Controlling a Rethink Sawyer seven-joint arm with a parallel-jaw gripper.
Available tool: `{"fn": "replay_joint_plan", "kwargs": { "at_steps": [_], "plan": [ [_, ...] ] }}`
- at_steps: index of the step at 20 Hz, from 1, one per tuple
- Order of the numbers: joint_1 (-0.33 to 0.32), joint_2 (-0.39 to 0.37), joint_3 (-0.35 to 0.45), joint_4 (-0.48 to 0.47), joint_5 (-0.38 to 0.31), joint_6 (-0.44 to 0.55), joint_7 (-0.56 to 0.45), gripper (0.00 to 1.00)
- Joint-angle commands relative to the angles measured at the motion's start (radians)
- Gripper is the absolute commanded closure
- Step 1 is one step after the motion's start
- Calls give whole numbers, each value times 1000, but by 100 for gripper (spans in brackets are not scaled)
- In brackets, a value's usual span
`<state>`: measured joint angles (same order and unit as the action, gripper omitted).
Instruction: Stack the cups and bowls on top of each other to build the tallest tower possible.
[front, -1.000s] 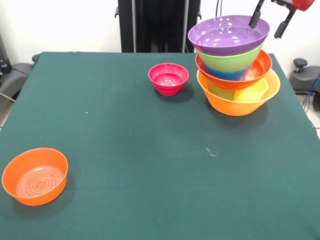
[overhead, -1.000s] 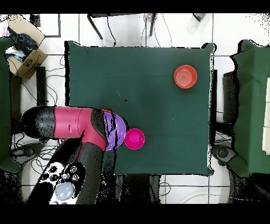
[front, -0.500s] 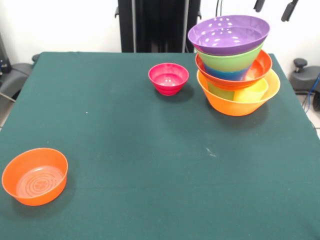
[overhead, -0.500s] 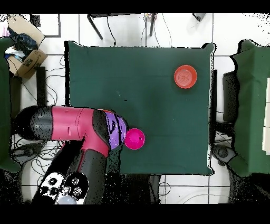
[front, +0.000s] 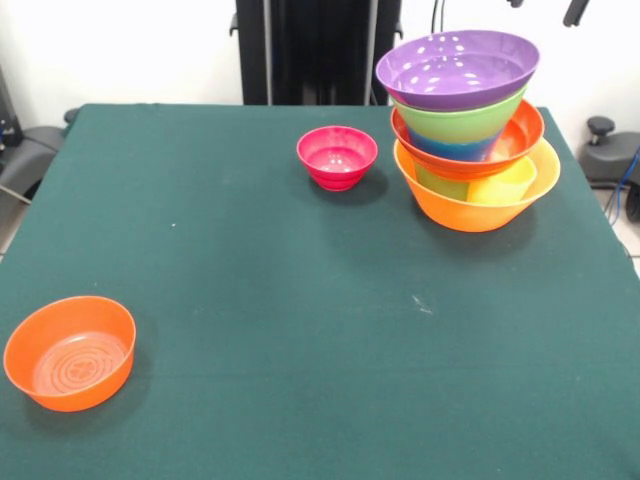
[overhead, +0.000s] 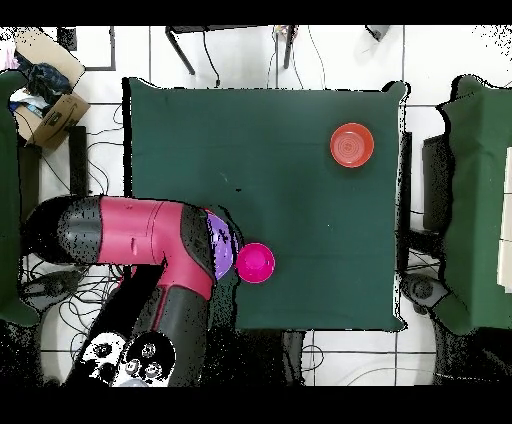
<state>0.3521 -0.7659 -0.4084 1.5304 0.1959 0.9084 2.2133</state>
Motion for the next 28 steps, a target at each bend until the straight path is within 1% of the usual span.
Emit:
{"fn": "replay_joint_plan", "kwargs": {
  "at_steps": [1, 6, 10, 16, 21, 28],
  "plan": [
    [-89, 9, 99, -99, -27, 118, 6, 0],
    [-157, 8, 115, -156, -35, 190, -40, 0],
    [-195, 9, 127, -157, -54, 197, -73, 0],
    [-221, 36, 139, -227, -82, 235, -89, 0],
    [-251, 35, 154, -258, -97, 265, -126, 0],
    [-273, 51, 181, -280, -122, 248, -151, 0]
  ]
}}
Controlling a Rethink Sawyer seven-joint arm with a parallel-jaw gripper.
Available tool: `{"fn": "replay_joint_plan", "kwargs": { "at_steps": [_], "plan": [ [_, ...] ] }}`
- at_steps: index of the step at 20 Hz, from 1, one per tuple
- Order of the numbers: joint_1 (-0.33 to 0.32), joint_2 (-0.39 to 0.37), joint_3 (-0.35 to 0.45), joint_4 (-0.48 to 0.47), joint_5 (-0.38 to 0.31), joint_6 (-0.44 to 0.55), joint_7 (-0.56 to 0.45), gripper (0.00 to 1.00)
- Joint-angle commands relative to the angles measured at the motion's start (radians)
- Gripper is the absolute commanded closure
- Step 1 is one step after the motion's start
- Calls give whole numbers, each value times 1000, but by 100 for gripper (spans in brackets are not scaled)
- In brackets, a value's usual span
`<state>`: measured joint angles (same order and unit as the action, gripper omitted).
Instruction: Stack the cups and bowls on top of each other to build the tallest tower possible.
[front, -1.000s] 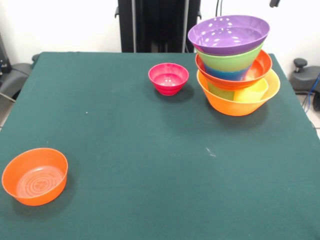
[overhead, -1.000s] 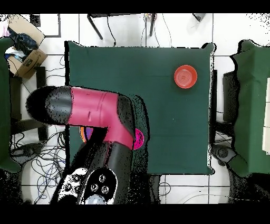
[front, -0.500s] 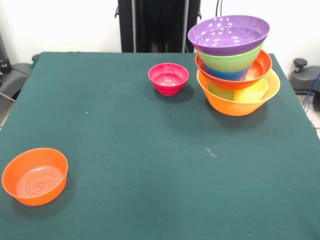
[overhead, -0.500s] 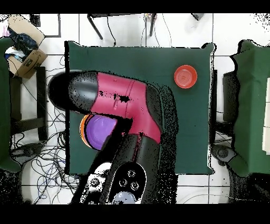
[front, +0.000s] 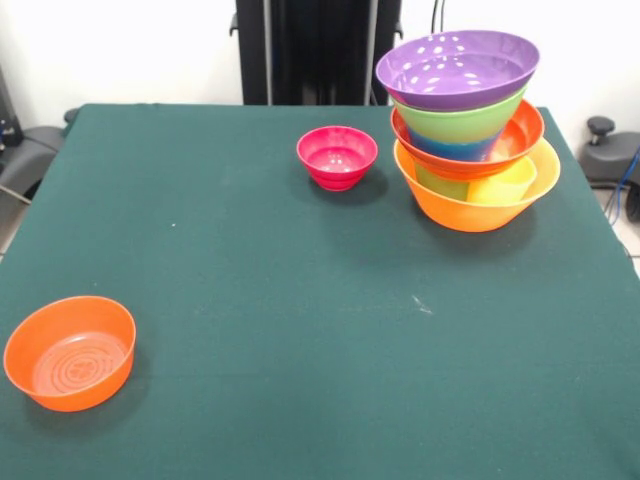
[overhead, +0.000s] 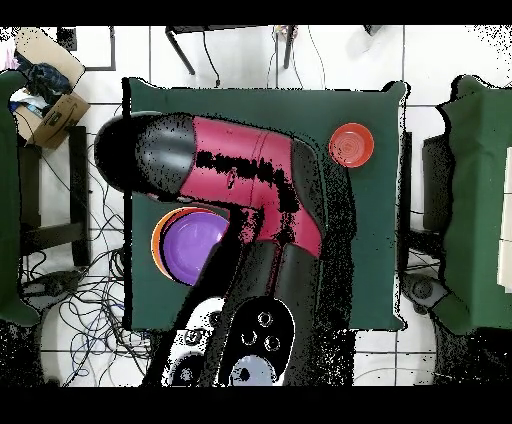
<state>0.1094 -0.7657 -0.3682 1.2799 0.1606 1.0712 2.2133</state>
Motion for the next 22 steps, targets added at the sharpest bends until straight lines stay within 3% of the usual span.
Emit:
{"fn": "replay_joint_plan", "kwargs": {
  "at_steps": [1, 11, 22],
  "plan": [
    [-37, 59, 147, -42, -89, 84, -159, 0],
    [-105, 105, 218, -155, -119, 124, -249, 0],
    [-247, 254, 312, -468, -162, 274, -314, 0]
  ]
}}
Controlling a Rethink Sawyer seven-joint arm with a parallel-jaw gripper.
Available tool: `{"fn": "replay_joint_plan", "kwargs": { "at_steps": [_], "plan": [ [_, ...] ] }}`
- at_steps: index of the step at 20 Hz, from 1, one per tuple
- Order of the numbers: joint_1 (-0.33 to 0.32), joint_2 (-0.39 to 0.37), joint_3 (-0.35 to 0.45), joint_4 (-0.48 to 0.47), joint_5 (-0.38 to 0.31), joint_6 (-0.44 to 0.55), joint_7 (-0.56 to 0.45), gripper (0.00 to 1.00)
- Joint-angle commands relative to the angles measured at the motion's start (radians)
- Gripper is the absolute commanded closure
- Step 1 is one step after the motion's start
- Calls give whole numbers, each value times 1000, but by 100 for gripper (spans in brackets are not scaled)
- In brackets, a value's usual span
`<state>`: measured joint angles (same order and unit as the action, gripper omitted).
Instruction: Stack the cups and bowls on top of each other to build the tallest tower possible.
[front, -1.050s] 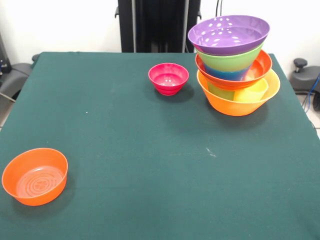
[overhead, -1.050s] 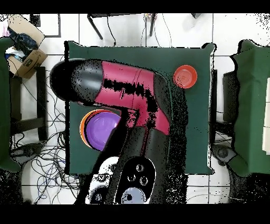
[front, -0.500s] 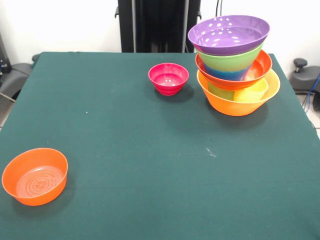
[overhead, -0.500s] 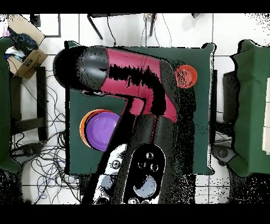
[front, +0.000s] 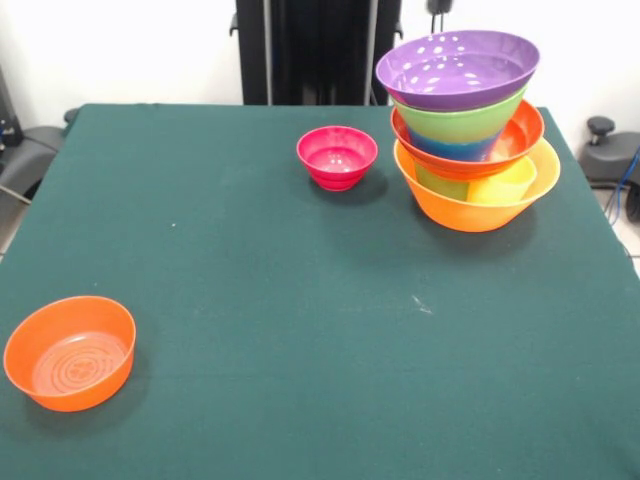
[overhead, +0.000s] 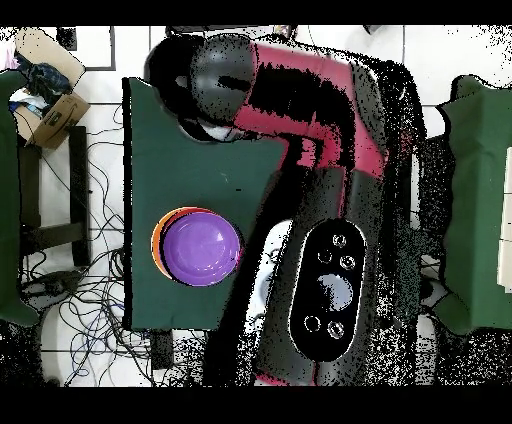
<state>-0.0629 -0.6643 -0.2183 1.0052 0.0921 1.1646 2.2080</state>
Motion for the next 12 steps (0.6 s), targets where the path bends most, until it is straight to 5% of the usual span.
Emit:
{"fn": "replay_joint_plan", "kwargs": {
  "at_steps": [1, 5, 12],
  "plan": [
    [-86, 171, 169, -227, -100, 195, -318, 0],
    [-124, 239, 193, -343, -122, 235, -352, 0],
    [-149, 323, 210, -414, -139, 197, -370, 0]
  ]
}}
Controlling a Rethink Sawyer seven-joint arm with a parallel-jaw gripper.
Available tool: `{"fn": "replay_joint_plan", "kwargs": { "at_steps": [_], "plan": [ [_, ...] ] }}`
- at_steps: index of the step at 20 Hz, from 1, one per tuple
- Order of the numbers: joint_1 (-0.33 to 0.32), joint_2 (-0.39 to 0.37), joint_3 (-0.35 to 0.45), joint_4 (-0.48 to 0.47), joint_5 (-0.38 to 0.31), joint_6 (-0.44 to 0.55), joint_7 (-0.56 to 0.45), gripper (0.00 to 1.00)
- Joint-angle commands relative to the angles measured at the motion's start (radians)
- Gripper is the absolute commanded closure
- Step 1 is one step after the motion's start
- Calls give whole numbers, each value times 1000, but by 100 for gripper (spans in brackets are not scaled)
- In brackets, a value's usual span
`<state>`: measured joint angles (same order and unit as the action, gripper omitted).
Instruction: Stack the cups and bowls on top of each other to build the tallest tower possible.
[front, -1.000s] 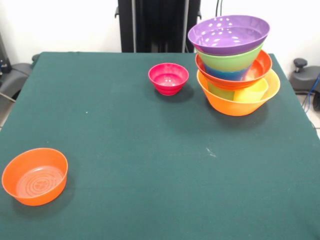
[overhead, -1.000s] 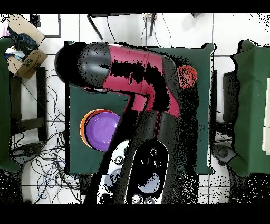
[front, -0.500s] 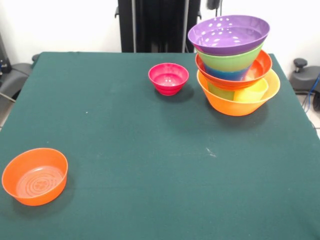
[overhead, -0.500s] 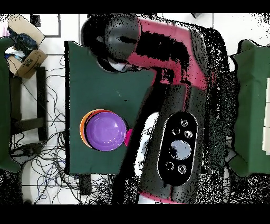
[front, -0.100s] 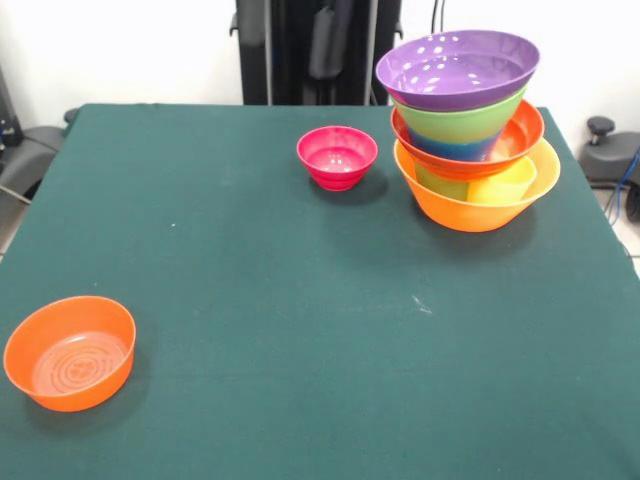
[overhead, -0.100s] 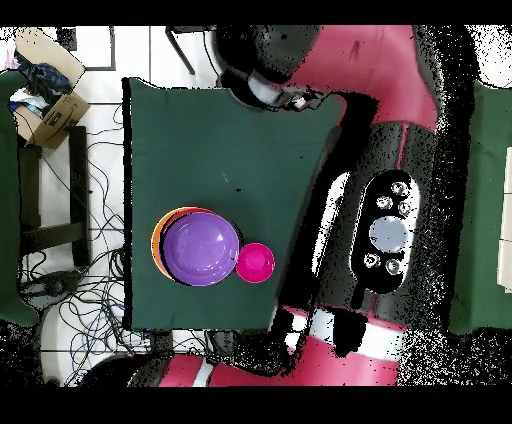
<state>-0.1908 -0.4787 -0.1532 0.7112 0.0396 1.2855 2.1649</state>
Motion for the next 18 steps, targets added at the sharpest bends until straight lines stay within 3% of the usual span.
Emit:
{"fn": "replay_joint_plan", "kwargs": {
  "at_steps": [1, 14, 18],
  "plan": [
    [-23, 153, 146, -136, -87, 72, -328, 0],
    [-52, 319, 137, -366, -70, 115, -402, 0],
    [-65, 354, 135, -401, -68, 127, -479, 0]
  ]
}}
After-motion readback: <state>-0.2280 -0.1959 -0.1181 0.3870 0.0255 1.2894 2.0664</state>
